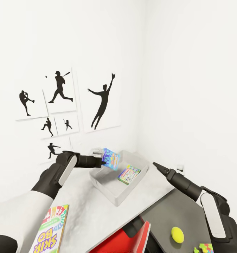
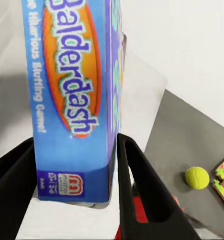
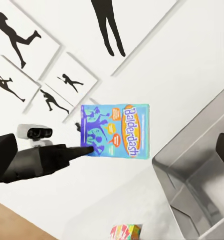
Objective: Put all the toys in the child's room - the three board games (two on the bed and one on the table), the two jigsaw puzzles on the table, and the tennis ball on the table - inside the toy box on the table in the child's room.
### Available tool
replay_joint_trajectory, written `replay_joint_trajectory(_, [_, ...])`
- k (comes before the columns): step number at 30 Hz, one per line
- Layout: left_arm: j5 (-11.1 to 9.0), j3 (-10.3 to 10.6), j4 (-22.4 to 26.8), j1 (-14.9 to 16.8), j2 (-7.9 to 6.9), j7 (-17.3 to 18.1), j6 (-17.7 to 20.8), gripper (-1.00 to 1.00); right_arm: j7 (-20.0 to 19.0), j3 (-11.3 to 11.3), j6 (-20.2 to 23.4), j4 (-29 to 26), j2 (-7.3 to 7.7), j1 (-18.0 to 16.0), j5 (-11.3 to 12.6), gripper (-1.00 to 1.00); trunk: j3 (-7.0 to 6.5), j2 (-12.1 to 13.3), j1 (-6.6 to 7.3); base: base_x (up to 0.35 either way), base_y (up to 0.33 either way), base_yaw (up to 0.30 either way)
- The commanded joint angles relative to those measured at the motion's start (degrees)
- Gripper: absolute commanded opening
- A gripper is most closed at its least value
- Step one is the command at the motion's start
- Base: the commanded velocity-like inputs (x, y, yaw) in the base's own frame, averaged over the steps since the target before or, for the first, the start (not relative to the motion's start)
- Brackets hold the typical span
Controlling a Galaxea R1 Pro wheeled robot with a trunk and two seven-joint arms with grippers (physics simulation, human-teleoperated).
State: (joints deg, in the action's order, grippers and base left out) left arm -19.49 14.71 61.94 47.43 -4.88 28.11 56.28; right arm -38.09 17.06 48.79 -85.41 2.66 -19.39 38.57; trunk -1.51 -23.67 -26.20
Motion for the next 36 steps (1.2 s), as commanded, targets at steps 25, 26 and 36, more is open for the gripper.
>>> replay_joint_trajectory(25, [11.65,6.56,1.08,2.46,0.08,4.99,0.04,-1.00,-0.18,1.22,0.36,0.15,0.41,-0.03,0.10,1.00,2.37,-0.05,-0.02,0.000,0.000,0.000])
replay_joint_trajectory(26, [11.84,6.61,1.08,2.50,0.09,6.40,-0.02,-1.00,-0.18,1.22,0.37,0.15,0.41,-0.03,0.10,1.00,2.46,-0.05,-0.02,0.000,0.000,0.000])
replay_joint_trajectory(36, [20.92,11.62,1.05,4.02,0.40,10.16,-0.20,-1.00,-0.20,1.22,0.40,0.15,0.41,-0.03,0.10,1.00,3.40,-0.05,-0.02,0.000,0.000,0.000])
